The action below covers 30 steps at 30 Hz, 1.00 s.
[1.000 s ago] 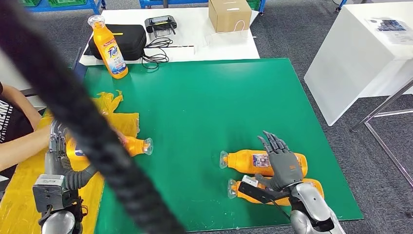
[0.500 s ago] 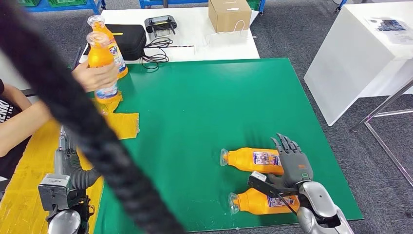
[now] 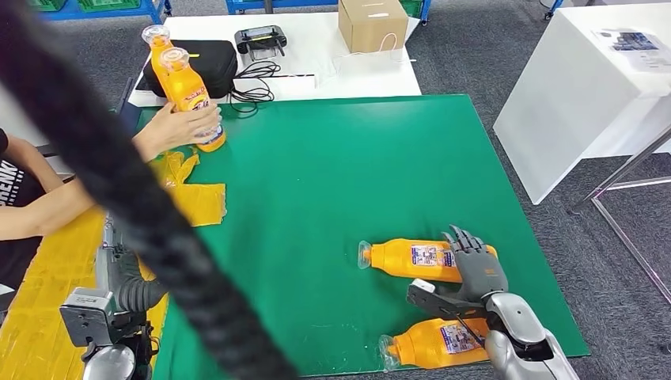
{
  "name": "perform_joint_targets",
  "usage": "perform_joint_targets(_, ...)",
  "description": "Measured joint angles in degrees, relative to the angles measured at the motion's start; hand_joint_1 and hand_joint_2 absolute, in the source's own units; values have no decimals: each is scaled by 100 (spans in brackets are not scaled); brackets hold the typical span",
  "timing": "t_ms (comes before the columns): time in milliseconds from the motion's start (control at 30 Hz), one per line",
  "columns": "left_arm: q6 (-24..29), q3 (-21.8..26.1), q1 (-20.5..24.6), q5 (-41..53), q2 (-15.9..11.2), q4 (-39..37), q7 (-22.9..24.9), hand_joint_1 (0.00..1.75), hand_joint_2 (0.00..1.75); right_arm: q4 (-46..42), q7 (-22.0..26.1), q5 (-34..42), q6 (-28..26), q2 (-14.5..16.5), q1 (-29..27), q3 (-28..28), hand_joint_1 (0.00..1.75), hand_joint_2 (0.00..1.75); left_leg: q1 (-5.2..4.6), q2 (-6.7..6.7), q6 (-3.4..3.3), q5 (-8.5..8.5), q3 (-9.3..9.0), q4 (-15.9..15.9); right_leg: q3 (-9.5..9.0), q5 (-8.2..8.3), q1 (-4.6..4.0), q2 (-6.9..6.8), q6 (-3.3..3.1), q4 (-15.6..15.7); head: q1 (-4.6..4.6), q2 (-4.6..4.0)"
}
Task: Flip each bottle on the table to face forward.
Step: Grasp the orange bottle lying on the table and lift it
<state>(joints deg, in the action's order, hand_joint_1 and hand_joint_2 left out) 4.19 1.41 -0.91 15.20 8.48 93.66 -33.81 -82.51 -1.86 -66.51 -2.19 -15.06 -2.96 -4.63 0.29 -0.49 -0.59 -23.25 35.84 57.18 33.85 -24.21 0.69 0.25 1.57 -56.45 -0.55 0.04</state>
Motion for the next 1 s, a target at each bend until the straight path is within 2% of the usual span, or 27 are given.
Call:
perform_joint_targets(33, 1, -3, 1, -3, -1, 0, 0, 0, 175, 27, 2, 3, 5, 0, 19, -14, 17, 175, 0, 0, 0, 0, -1, 0, -1, 0, 0, 0, 0, 0, 0, 0)
perform_joint_targets(67, 2, -6, 2, -7, -1, 0, 0, 0, 175, 49, 3, 5, 7, -1, 35, -26, 26, 175, 0, 0, 0, 0, -3, 0, -3, 0, -1, 0, 0, 0, 0, 0)
perform_joint_targets(100, 2, -8, 3, -9, -2, 0, 0, 0, 175, 67, 3, 8, 7, -1, 45, -34, 46, 175, 0, 0, 0, 0, -4, 0, -4, 0, -1, 0, 0, 0, 0, 0)
perform_joint_targets(167, 4, -11, 3, -13, -2, 0, 0, 0, 175, 91, 3, 17, 7, -2, 57, -45, 107, 175, 0, 0, 0, 0, -5, 0, -6, 0, -1, 0, 0, 0, 0, 0)
perform_joint_targets(200, 6, -15, 3, -15, -2, 0, 0, 0, 175, 102, 3, 22, 9, -3, 61, -48, 131, 175, 0, 0, 0, 0, -6, 0, -6, 0, -1, 0, 0, 0, 0, 0)
perform_joint_targets(233, 11, -24, 3, -19, -3, 1, 1, 0, 175, 111, 3, 33, 11, -4, 64, -51, 146, 175, 0, -1, 0, 0, -6, 0, -6, 0, -1, 0, 0, 0, 0, 0)
perform_joint_targets(333, 43, -80, -2, -22, -16, 23, 30, 0, 175, 123, -16, 106, 23, -12, 54, -67, 167, 175, 0, -2, 0, 0, -6, 0, -7, 0, -1, -1, 0, 0, 0, 0)
perform_joint_targets(433, 77, -140, -37, -10, -39, 91, 91, 0, 175, 62, -86, 179, 15, -33, -31, -76, 175, 175, 0, -3, -1, 0, -6, 1, -8, 0, 0, -2, 0, 0, 0, 0)
perform_joint_targets(1000, 178, -255, -400, 10, -132, 348, 268, 0, 175, -478, -211, 110, -432, 120, -493, -151, 175, 175, 0, -1, -4, -4, -6, -1, -7, -2, -1, -1, 0, 0, 0, 0)
